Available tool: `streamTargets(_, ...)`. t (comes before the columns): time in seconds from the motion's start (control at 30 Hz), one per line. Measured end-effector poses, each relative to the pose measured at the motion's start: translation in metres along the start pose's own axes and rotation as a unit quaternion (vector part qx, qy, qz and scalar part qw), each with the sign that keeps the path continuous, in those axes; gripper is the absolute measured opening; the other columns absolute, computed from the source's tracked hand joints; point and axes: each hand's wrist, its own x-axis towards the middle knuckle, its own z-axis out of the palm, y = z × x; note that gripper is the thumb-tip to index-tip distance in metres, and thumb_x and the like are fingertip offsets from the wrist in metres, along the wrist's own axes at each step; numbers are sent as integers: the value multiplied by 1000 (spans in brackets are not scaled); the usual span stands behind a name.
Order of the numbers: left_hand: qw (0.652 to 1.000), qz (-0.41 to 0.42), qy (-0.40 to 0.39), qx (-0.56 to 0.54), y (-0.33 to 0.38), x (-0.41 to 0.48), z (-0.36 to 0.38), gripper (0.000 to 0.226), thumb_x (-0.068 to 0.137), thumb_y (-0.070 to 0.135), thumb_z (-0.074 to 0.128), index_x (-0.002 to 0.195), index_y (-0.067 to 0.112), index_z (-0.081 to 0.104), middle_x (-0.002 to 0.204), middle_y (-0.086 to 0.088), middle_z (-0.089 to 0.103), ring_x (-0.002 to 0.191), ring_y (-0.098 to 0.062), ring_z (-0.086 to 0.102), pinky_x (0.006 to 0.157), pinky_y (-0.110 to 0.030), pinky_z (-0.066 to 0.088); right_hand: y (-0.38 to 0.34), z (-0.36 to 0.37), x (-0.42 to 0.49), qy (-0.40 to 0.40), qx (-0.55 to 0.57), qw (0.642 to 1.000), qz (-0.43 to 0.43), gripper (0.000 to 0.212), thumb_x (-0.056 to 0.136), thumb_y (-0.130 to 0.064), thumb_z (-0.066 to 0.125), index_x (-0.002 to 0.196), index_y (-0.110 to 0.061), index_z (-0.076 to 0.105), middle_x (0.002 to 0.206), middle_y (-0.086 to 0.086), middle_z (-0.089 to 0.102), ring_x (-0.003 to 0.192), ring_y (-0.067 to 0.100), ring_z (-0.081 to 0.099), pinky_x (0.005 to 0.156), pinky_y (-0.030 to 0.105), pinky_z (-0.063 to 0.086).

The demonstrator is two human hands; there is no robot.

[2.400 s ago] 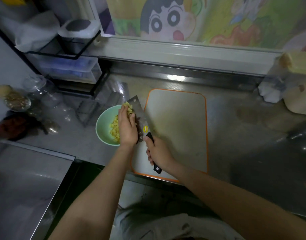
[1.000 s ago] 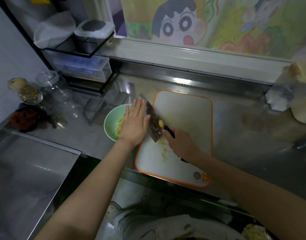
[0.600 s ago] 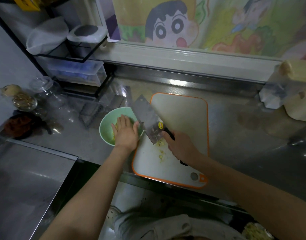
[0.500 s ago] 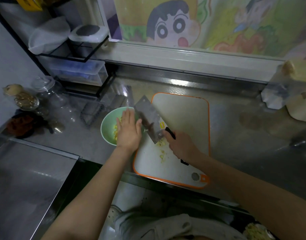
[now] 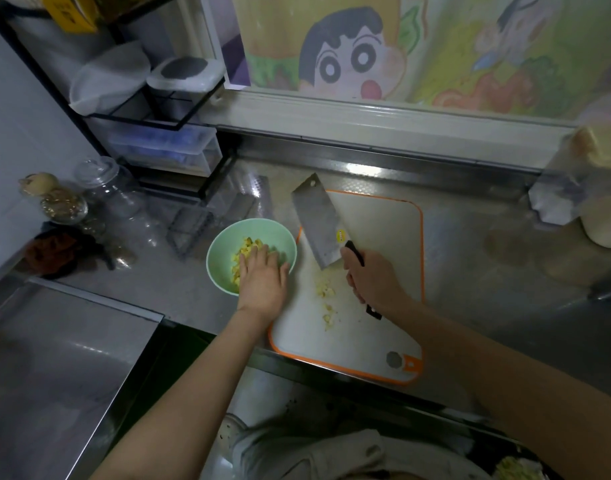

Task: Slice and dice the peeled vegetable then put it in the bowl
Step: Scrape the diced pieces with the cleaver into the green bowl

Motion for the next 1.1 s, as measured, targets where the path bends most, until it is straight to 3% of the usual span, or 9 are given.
streamTargets(0.1, 999, 37, 26, 4, 2, -3, -2, 35, 95, 28, 43, 125, 13, 51, 126, -10, 49, 125, -27, 38, 114, -42, 6, 14, -18, 7, 56, -156, 984, -66, 28, 100, -32, 40, 89, -9, 53, 70, 6, 57, 54, 18, 52, 55, 29, 41)
streamTargets(0.23, 997, 60, 47, 24, 4, -5, -1, 26, 91, 24, 50, 114, 15, 59, 112, -8, 55, 113, -29, 45, 111, -43, 13, 44, -42, 21, 81, -339, 933, -94, 31, 102, -25, 37, 123, -7, 50, 102, 15, 57, 88, 33, 56, 66, 30, 35)
streamTargets(0.4, 996, 56, 69, 15, 5, -6, 3, 20, 89, 19, 55, 107, 12, 61, 106, -10, 57, 107, -31, 50, 108, -46, 21, 85, -45, 26, 23, -460, 886, -62, 44, 98, -2, 36, 141, -12, 35, 116, 16, 50, 90, 27, 49, 68, 29, 37)
streamTargets(0.47, 996, 50, 72, 12, 7, -6, 4, 21, 89, 17, 55, 108, 11, 60, 107, -11, 57, 107, -31, 50, 108, -46, 22, 98, -42, 19, -15, -457, 886, -81, 49, 95, 1, 39, 141, -14, 36, 124, 15, 50, 105, 29, 49, 79, 33, 43)
streamTargets(0.6, 995, 47, 83, -3, 10, -7, 3, 24, 85, 10, 58, 109, 9, 60, 105, -14, 56, 104, -34, 49, 103, -49, 30, 113, -37, -2, -106, -465, 873, -102, 52, 99, -8, 41, 146, -21, 27, 135, 8, 45, 120, 24, 44, 92, 27, 37)
streamTargets(0.77, 997, 39, 73, -1, 16, -5, 1, 29, 87, 10, 55, 115, 11, 59, 110, -13, 55, 106, -34, 47, 101, -45, 28, 119, -58, -19, -186, -473, 850, -139, 56, 96, -6, 44, 146, -25, 27, 143, 3, 40, 127, 19, 39, 102, 27, 35)
streamTargets(0.87, 997, 37, 73, 7, 17, -6, 2, 31, 84, 5, 55, 115, 11, 59, 109, -14, 55, 105, -34, 48, 98, -45, 30, 112, -71, -21, -213, -447, 859, -132, 49, 99, -9, 43, 144, -24, 32, 139, 3, 43, 123, 18, 43, 99, 25, 35)
streamTargets(0.97, 995, 29, 85, 33, 16, -6, 4, 34, 78, 1, 59, 111, 9, 60, 103, -16, 56, 97, -35, 51, 86, -43, 34, 112, -77, -16, -198, -397, 890, -108, 45, 98, -7, 43, 141, -21, 38, 133, 7, 47, 118, 22, 46, 97, 30, 40)
streamTargets(1.1, 996, -2, 79, 40, 10, -8, 4, 33, 82, 0, 51, 114, 8, 57, 107, -17, 54, 100, -35, 48, 84, -41, 29, 106, -67, 2, -101, -376, 915, -105, 46, 97, -6, 44, 141, -17, 39, 122, 16, 52, 104, 30, 53, 84, 34, 43)
